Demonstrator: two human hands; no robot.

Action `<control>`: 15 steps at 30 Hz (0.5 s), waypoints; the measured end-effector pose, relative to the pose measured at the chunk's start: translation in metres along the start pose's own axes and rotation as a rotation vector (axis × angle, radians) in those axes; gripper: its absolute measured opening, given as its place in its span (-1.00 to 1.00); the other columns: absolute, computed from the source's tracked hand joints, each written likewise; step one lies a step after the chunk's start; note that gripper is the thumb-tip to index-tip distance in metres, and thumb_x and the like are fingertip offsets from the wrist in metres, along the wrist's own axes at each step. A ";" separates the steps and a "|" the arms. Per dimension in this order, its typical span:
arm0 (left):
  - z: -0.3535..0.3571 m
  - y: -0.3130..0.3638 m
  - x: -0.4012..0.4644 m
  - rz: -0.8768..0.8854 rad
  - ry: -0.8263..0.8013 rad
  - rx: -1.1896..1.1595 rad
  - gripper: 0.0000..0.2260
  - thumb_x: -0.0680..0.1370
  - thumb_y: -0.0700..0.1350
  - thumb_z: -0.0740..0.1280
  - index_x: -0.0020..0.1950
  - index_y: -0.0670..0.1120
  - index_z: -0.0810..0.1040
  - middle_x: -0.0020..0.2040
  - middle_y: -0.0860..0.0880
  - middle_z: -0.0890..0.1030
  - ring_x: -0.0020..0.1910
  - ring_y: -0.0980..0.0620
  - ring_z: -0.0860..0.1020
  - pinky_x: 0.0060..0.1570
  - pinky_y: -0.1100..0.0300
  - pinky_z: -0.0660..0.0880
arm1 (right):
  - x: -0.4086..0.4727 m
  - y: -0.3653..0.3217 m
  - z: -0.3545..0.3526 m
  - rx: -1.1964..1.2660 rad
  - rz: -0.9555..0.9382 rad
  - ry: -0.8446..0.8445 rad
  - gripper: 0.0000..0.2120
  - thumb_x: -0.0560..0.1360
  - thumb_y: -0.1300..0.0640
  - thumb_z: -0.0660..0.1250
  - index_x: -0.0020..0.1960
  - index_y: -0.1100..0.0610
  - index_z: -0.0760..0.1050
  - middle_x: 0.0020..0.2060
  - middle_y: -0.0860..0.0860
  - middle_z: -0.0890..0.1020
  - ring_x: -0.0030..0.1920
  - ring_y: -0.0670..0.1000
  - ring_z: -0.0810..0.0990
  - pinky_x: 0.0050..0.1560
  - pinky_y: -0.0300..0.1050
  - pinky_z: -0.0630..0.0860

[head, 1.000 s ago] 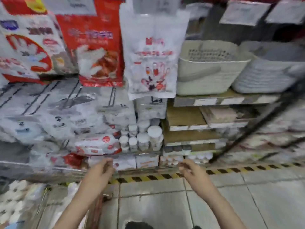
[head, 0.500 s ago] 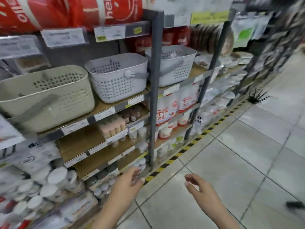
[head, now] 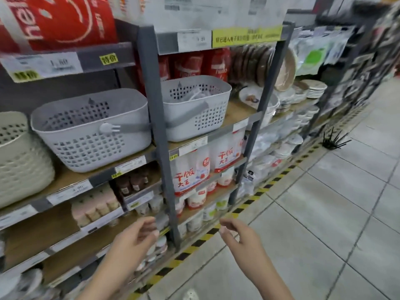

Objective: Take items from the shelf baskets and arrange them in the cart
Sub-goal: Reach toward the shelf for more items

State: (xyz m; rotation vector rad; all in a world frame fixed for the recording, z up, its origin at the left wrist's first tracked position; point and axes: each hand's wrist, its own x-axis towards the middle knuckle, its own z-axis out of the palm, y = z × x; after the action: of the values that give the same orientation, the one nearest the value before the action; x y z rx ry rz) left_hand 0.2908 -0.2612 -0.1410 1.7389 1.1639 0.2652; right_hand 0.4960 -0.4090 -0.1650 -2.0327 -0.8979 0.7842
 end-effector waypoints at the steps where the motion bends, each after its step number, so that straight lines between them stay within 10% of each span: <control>1: 0.003 0.009 0.014 -0.001 0.017 -0.009 -0.80 0.58 -0.05 0.30 0.20 0.09 0.46 0.08 0.15 0.56 0.05 0.24 0.50 -0.02 0.32 0.42 | 0.016 -0.004 -0.008 0.003 -0.016 -0.008 -0.82 0.60 -0.02 0.22 0.19 -0.20 0.43 0.10 -0.33 0.51 0.12 -0.35 0.44 -0.08 -0.49 0.36; 15: 0.045 0.152 0.152 0.272 0.105 0.014 -0.81 0.55 0.01 0.30 0.09 0.30 0.44 0.05 0.35 0.55 0.06 0.44 0.48 0.08 0.38 0.45 | 0.185 -0.035 -0.137 0.079 -0.223 0.034 -0.83 0.57 0.07 0.27 0.03 -0.19 0.54 -0.07 -0.30 0.63 -0.02 -0.30 0.56 -0.10 -0.38 0.48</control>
State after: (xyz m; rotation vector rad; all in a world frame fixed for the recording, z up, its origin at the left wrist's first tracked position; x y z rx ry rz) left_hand 0.4851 -0.1751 -0.0876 1.9149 1.0022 0.5185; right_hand 0.6928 -0.2992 -0.1064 -1.8343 -1.0368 0.6504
